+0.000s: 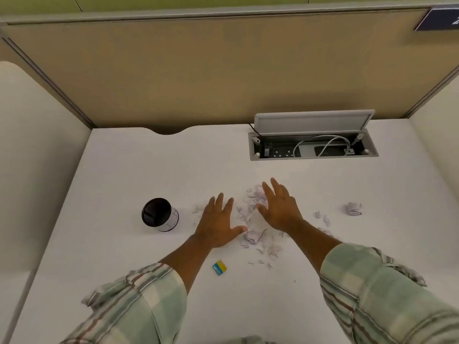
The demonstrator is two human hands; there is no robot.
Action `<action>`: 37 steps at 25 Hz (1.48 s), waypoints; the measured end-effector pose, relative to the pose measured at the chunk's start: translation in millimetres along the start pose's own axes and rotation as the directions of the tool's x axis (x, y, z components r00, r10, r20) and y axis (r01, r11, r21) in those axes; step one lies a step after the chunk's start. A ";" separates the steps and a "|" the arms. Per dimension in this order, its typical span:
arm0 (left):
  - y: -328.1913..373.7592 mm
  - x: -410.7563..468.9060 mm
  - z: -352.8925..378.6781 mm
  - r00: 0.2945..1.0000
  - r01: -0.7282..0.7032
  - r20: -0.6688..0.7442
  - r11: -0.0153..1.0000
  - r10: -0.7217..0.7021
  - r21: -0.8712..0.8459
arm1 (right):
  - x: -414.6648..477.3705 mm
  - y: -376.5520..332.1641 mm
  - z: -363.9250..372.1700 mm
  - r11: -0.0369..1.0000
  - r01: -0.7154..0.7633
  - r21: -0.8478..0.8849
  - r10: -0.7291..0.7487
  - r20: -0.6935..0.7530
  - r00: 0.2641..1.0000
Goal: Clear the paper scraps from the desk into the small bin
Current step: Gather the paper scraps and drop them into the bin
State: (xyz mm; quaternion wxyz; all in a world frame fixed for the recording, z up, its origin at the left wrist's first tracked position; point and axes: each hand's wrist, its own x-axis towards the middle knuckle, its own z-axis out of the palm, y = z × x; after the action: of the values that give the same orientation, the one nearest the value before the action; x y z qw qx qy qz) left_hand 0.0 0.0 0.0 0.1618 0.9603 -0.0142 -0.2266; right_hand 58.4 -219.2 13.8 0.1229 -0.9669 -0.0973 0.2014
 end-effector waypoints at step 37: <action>33.1 -52.6 8.7 0.930 0.032 -0.222 0.666 -0.292 -0.745 | -43.1 -18.3 13.0 0.184 -0.321 0.929 0.340 0.247 0.908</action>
State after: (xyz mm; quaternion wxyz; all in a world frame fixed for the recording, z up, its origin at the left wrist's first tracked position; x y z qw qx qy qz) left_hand -49.4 -28.7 25.8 0.5097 0.8363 0.1906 -0.0666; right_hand 11.8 -209.5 23.0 0.6337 -0.6924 0.2549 0.2325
